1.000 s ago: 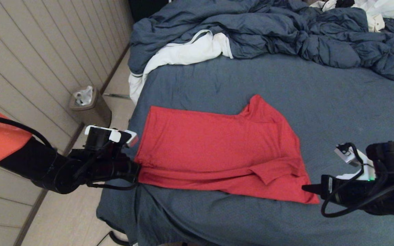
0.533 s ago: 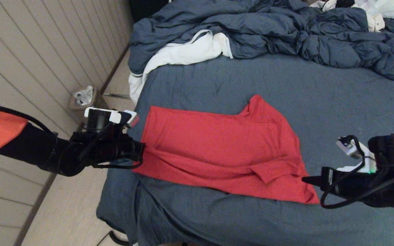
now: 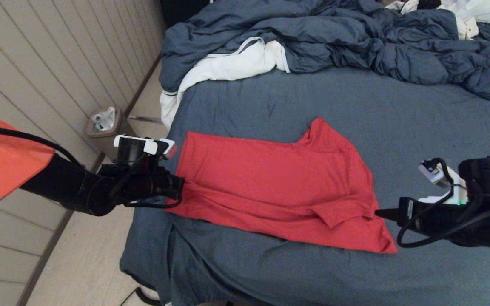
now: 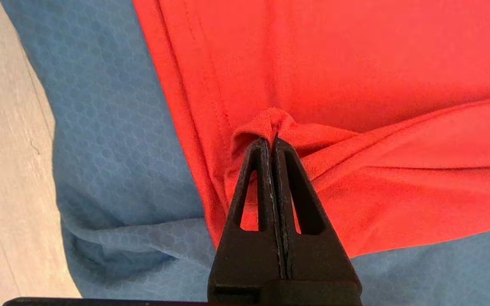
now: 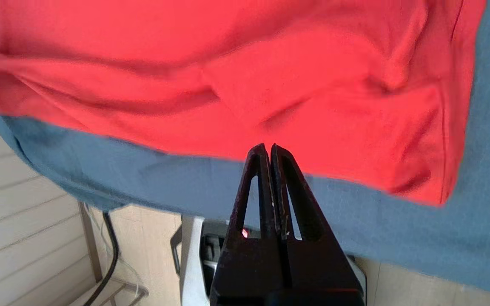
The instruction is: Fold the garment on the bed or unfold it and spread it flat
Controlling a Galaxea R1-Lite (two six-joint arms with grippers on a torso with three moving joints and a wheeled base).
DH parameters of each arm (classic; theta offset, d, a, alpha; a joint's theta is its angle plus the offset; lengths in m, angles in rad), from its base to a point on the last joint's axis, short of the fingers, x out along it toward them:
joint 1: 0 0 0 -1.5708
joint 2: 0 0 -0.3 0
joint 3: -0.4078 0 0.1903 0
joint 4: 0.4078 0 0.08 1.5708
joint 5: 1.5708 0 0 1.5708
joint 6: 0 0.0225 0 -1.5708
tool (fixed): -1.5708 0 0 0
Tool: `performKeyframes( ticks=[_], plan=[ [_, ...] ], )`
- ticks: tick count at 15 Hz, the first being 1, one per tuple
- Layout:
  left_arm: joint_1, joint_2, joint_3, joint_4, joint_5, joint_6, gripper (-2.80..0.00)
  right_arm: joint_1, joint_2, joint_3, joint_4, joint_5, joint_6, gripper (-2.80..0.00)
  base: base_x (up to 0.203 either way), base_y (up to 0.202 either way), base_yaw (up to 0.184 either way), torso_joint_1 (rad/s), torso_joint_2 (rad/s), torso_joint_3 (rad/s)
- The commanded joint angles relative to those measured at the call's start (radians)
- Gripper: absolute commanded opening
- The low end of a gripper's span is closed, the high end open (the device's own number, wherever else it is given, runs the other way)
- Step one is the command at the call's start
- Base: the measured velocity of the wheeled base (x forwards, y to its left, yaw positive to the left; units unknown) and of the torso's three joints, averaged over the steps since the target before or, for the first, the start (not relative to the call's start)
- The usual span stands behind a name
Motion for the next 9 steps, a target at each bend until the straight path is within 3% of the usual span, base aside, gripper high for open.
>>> performKeyframes(
  ticks=[1,3,4,9],
  plan=[
    [0.003,0.014,0.018,-0.001,-0.002,0.002,-2.8,0.002,0.014,-0.011,-0.002,0.002,0.002,-2.8,0.0,0.0,0.0,0.0,0.0,0.0],
    [0.003,0.013,0.017,-0.001,-0.002,-0.002,-2.8,0.001,0.014,-0.009,-0.002,0.002,0.002,-2.8,0.0,0.0,0.0,0.0,0.0,0.0],
    [0.003,0.013,0.017,-0.001,-0.002,-0.002,0.0,0.001,0.014,-0.009,-0.002,0.002,0.002,-2.8,0.0,0.0,0.0,0.0,0.0,0.0],
    [0.008,-0.025,0.011,-0.001,0.003,-0.032,0.0,0.001,0.003,-0.008,0.002,0.002,0.003,-2.8,0.0,0.0,0.0,0.0,0.0,0.0]
  ],
)
